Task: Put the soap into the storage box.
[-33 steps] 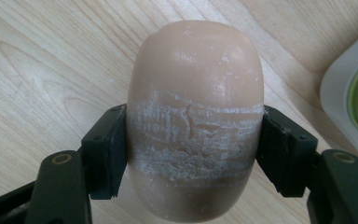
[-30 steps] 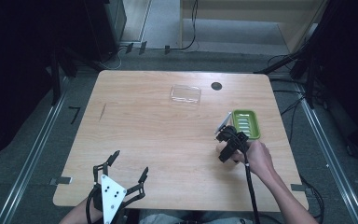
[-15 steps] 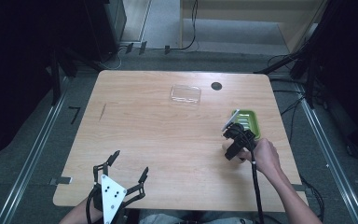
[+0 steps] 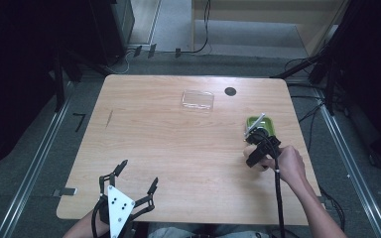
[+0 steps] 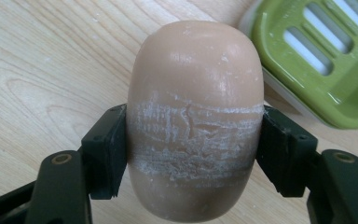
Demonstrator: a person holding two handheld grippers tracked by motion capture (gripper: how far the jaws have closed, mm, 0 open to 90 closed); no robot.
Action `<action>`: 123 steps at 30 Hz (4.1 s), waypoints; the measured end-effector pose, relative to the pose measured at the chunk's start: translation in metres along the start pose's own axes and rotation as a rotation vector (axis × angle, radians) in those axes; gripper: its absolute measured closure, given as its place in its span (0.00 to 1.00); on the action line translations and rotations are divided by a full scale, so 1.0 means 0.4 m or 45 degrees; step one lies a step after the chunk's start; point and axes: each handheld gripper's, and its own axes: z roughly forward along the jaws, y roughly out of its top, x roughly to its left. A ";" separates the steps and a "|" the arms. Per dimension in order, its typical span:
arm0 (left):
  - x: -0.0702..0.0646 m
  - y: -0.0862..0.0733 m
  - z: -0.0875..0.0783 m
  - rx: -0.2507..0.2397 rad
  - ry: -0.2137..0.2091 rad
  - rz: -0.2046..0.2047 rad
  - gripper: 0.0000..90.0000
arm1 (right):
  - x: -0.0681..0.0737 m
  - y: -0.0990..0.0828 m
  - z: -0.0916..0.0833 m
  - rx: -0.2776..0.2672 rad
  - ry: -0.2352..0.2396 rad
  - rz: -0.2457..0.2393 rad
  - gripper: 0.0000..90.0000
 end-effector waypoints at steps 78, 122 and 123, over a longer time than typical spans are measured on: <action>0.004 -0.002 -0.001 0.002 0.003 -0.002 0.15 | -0.174 0.079 -0.027 -0.024 0.015 0.227 0.37; 0.005 -0.003 -0.002 0.000 0.005 -0.009 0.15 | -0.210 0.145 -0.004 -0.097 0.080 0.362 0.37; 0.005 -0.003 -0.002 0.000 0.005 -0.009 0.15 | -0.213 0.144 -0.001 -0.099 0.077 0.369 0.37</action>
